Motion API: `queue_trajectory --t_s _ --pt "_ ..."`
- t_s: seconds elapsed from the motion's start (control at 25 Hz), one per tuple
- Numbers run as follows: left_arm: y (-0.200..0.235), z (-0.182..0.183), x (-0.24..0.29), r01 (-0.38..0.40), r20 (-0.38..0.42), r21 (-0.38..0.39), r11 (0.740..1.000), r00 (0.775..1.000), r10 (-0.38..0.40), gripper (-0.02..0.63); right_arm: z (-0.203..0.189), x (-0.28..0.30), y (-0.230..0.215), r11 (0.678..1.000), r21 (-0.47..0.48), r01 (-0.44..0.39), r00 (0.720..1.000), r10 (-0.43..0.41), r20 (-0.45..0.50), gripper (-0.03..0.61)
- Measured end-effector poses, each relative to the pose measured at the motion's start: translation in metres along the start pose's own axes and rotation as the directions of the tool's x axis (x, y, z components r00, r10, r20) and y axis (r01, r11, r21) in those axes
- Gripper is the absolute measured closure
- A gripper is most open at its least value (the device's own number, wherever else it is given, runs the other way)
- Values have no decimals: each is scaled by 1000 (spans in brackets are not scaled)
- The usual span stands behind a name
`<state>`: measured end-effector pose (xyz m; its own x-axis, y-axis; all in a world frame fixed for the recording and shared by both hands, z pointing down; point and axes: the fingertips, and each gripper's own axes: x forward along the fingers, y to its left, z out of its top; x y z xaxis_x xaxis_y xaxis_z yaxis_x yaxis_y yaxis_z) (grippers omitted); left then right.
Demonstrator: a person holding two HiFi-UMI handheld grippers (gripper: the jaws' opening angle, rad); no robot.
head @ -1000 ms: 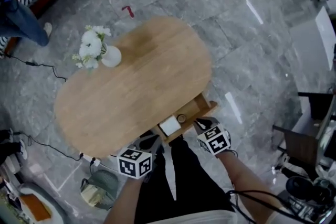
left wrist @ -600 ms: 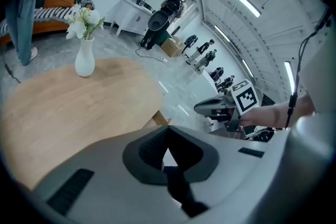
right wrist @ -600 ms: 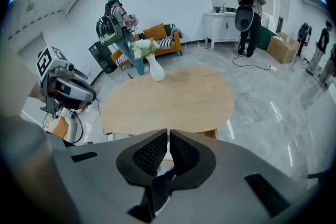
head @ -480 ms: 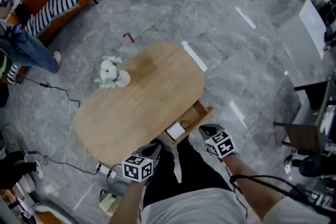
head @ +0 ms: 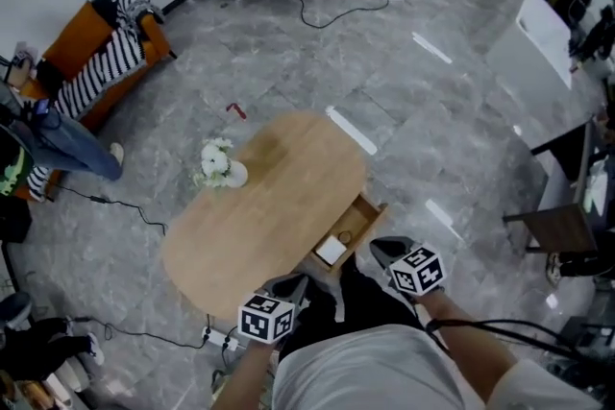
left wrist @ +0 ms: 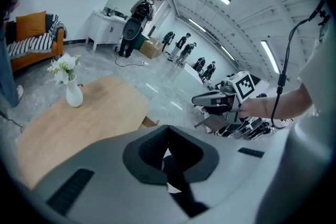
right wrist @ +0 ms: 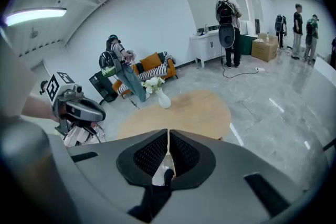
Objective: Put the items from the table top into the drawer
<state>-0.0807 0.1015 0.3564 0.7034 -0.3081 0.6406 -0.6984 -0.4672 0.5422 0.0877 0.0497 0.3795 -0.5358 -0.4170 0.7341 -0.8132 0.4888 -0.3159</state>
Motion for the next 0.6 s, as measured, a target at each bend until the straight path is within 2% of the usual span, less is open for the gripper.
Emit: queue_trajectory --t_s 0.24,0.44,0.6 --pt "-31 6 -28 12 47 54 998 999 -15 612 4 -45 13 1000 26 7 997 -9 80 540" --pt "-55 3 -35 -22 94 33 999 995 19 612 -1 -85 12 1000 10 -8 994 6 111 540" --pt "-82 -6 -39 -47 135 28 999 990 43 612 -17 -117 8 1000 3 -16 995 16 102 540"
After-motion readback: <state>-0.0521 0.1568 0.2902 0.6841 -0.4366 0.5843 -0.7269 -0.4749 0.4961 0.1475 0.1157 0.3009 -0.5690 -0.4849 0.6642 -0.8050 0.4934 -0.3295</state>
